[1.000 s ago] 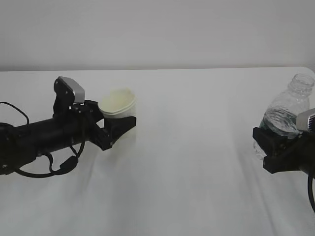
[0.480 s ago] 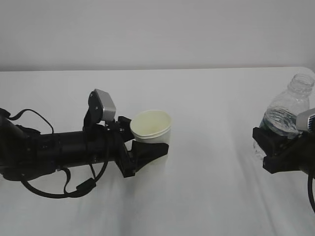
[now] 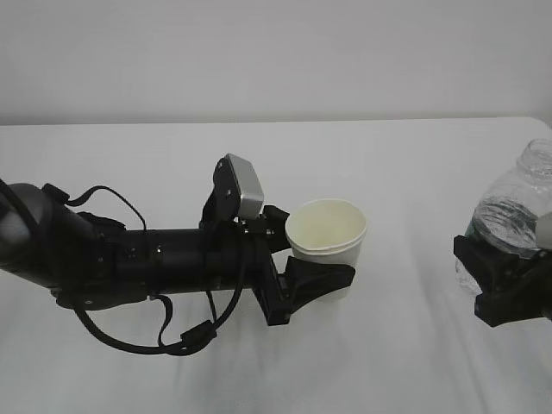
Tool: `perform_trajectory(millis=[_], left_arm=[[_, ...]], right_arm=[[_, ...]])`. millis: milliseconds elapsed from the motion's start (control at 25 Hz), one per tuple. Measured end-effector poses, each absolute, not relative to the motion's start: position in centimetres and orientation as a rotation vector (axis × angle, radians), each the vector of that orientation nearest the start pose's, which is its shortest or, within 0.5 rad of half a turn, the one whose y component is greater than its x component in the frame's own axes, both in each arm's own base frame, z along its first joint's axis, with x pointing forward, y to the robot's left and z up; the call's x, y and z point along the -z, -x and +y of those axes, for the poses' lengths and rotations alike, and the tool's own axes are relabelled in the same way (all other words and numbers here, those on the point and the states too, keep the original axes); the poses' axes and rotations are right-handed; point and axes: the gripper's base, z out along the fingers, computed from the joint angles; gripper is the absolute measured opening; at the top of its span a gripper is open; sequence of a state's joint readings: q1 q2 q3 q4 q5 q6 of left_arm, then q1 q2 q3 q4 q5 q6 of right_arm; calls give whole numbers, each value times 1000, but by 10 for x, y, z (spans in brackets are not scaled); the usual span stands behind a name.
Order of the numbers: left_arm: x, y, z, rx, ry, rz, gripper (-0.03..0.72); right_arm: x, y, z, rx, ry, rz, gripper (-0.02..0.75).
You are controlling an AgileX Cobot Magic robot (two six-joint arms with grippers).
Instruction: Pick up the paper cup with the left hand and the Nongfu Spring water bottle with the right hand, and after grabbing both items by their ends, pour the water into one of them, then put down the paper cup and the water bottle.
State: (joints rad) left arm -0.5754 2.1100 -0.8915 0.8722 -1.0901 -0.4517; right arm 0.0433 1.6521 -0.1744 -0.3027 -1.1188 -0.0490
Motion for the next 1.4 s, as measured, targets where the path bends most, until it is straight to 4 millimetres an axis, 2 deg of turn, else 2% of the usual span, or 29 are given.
perform_trajectory(millis=[320,720,1200,1400], left_arm=[[-113,-276,-256,1102,-1067,1567,510],[-110,-266,-264,1116,-1132,1585,508],[-108,-267,-263,1097,-1141,1604,508],[-107,-264,-266,1100,-1153,1604,508]], right_arm=[[-143,-200,32,-135,389,1790,420],[-139,-199,30,-128,366,1865,422],[-138,-214,28,-101,369,1947,422],[-143,-222,28,-95,377,1929,422]])
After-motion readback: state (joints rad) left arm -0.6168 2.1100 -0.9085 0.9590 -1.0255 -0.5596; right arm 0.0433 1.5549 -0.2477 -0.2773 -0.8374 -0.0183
